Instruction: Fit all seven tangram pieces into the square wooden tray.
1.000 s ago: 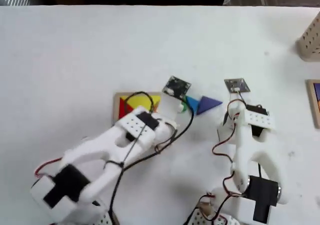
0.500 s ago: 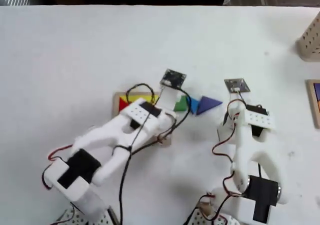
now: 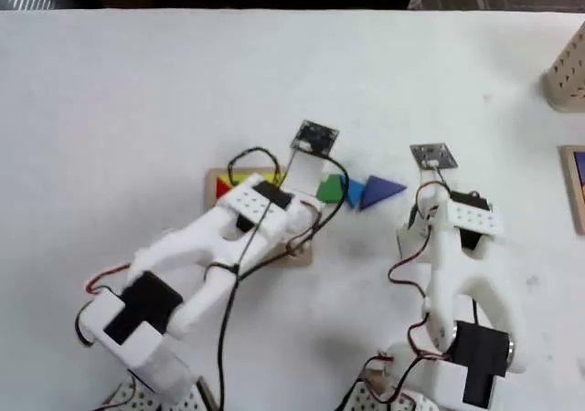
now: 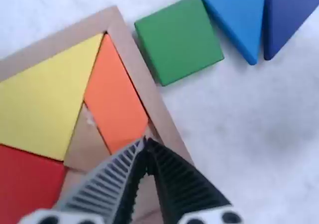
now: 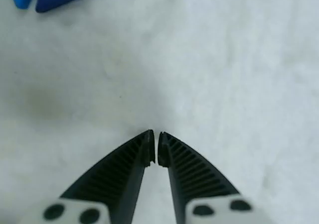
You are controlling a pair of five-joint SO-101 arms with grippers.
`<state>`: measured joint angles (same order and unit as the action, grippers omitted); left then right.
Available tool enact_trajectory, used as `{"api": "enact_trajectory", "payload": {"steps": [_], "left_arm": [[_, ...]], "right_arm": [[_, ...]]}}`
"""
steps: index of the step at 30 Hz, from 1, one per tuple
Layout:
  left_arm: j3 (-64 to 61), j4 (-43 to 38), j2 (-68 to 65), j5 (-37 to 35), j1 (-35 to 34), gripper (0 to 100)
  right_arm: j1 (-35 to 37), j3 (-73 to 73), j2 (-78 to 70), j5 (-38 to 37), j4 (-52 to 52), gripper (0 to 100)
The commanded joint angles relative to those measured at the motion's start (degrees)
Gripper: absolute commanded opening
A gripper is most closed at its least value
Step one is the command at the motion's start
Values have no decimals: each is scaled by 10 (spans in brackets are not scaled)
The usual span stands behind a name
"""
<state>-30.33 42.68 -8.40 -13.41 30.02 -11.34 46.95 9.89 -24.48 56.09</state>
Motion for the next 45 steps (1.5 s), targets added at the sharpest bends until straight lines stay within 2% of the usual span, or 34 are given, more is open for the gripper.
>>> {"api": "enact_trajectory", "payload": {"steps": [1,8,16,21,26,32,38,45], "left_arm": [[18,10,39,5,-2,20],[17,112,188,10,-19,20],[-33,133,260,16,-138,20],[-98,156,357,127,-169,20],[-195,120,446,207,-193,20],[-247,71,435,217,-320,31],[-258,59,386,217,-405,230],[-256,-27,332,217,-447,177]], "right_arm": [[2,-4,20,-7,-7,24],[2,-4,20,-7,-7,24],[2,-4,20,-7,-7,24],[2,-4,20,-7,-7,24],[2,-3,20,-5,-7,25],[1,-2,20,-4,-6,25],[0,-1,20,-4,-5,25],[0,-1,22,-2,-4,25]]}}
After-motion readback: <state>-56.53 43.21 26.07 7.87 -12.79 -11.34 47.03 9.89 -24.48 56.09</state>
